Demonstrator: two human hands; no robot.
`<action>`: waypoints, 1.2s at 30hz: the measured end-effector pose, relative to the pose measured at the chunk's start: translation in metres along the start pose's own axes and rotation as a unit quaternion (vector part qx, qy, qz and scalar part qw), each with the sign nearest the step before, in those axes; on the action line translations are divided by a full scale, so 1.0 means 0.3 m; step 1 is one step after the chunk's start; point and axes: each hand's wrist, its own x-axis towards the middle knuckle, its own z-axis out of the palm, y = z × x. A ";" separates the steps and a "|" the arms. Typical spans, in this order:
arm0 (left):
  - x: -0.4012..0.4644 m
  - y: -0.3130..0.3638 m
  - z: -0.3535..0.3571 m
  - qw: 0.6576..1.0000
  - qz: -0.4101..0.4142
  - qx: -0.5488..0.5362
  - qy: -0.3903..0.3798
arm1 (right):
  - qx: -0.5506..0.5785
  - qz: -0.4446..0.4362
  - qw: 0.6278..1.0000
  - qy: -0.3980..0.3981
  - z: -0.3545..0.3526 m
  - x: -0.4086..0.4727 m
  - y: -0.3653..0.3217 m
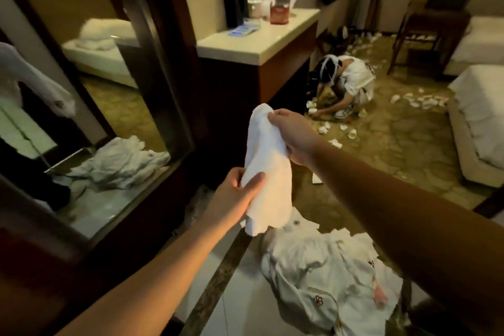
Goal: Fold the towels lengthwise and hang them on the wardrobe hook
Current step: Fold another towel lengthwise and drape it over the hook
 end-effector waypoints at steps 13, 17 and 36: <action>-0.717 -0.310 -0.510 0.992 -0.067 -0.104 0.033 | 0.091 0.026 0.994 0.053 0.670 -0.584 -0.188; -0.891 -0.334 -0.625 0.986 -0.050 -0.134 0.086 | 0.106 0.030 0.993 0.037 0.793 -0.709 -0.216; -1.841 -0.285 -1.043 0.906 -0.061 -0.337 0.249 | -0.194 -0.100 0.958 -0.184 1.260 -1.592 0.011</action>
